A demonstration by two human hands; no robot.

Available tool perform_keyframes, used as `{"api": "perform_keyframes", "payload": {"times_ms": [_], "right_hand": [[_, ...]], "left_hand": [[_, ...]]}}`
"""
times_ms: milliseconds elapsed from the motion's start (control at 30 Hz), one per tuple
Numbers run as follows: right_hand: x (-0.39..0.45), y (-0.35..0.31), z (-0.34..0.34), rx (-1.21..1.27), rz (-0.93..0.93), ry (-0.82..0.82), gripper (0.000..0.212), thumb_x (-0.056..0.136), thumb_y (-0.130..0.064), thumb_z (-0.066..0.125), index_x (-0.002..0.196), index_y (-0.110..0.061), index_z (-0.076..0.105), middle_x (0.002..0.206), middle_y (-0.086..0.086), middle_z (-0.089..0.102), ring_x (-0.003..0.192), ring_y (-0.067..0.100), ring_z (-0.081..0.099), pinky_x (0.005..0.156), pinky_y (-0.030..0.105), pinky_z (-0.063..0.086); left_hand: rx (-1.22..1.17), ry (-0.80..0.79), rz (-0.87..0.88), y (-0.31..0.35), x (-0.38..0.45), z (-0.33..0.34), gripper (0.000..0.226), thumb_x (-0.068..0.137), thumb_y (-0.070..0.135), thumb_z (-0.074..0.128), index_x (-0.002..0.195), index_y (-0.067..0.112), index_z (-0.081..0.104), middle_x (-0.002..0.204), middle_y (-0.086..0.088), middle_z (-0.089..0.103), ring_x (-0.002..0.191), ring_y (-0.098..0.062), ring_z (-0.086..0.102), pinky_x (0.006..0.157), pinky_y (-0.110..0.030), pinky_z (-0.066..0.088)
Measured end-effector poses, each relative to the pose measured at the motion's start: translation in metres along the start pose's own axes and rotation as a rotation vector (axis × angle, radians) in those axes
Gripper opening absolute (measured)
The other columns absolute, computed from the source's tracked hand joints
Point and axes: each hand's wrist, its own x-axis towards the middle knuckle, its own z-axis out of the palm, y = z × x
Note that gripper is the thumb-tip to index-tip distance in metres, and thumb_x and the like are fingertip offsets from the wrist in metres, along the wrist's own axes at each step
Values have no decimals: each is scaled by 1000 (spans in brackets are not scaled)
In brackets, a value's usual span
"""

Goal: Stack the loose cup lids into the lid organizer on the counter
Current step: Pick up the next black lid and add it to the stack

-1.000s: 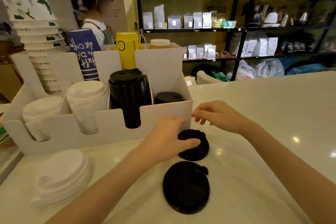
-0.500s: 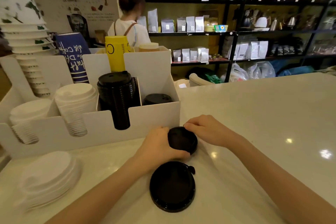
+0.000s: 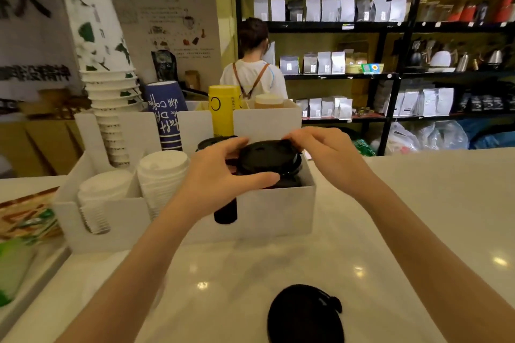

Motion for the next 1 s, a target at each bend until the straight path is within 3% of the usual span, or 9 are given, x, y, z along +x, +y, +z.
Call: {"api": "perform_keyframes", "payload": {"times_ms": [100, 167, 233, 400, 500, 600, 733, 900, 1000], "right_hand": [[20, -6, 24, 155, -33, 33, 25, 93, -25, 39, 97, -20, 62, 93, -2, 63, 82, -7, 53, 69, -1, 36], [31, -10, 40, 259, -45, 26, 28, 94, -22, 37, 99, -10, 62, 96, 8, 63, 80, 1, 56, 69, 2, 38], [40, -10, 54, 305, -48, 5, 35, 95, -23, 35, 102, 1, 60, 105, 23, 62, 89, 17, 54, 74, 14, 42], [51, 4, 81, 463, 3, -92, 39, 96, -32, 29, 111, -13, 59, 114, 12, 62, 100, 8, 56, 90, 16, 41], [53, 11, 89, 450, 24, -108, 40, 96, -35, 28, 115, -18, 57, 117, 6, 61, 104, 3, 54, 87, 7, 40], [53, 15, 90, 458, 42, -116, 38, 96, -34, 27, 115, -20, 57, 115, 2, 61, 103, 0, 53, 78, 0, 38], [53, 17, 89, 416, 43, -121, 36, 96, -34, 27, 104, -22, 60, 99, -7, 61, 86, -11, 53, 68, -4, 37], [52, 18, 86, 344, 36, -101, 38, 95, -33, 28, 106, -15, 60, 104, 5, 61, 83, -12, 53, 72, 1, 37], [50, 18, 88, 289, 5, -84, 43, 96, -33, 28, 109, -5, 57, 110, 19, 61, 101, 18, 56, 91, 28, 43]], "left_hand": [[-46, 147, 44, -17, 10, -16, 80, 55, 40, 77, 126, 18, 48, 117, 3, 60, 107, -11, 57, 91, -19, 47], [-23, 214, 61, -27, 14, -22, 71, 58, 33, 78, 122, 19, 51, 110, 8, 59, 103, -8, 56, 82, -5, 43], [23, 268, 59, -37, 19, -25, 65, 61, 31, 78, 119, 22, 52, 108, 10, 58, 103, -6, 53, 79, -2, 40], [93, 321, 66, -54, 26, -29, 57, 65, 30, 75, 117, 24, 53, 97, 26, 52, 91, 7, 48, 76, 6, 31], [88, 285, 38, -62, 29, -29, 57, 68, 30, 73, 121, 23, 51, 101, 22, 51, 91, 7, 46, 77, 2, 33], [70, 260, -15, -68, 32, -26, 62, 69, 33, 72, 125, 20, 47, 117, 10, 53, 106, -3, 45, 88, -15, 34], [63, 257, -36, -69, 32, -26, 61, 69, 33, 72, 123, 16, 49, 120, 2, 56, 110, -10, 49, 92, -22, 38], [103, 211, -41, -68, 33, -28, 52, 70, 34, 70, 117, 17, 53, 117, 1, 60, 109, -11, 51, 92, -23, 38], [111, 192, -57, -66, 32, -28, 50, 73, 33, 68, 119, 19, 52, 119, 1, 59, 105, -6, 45, 88, -21, 34]]}}
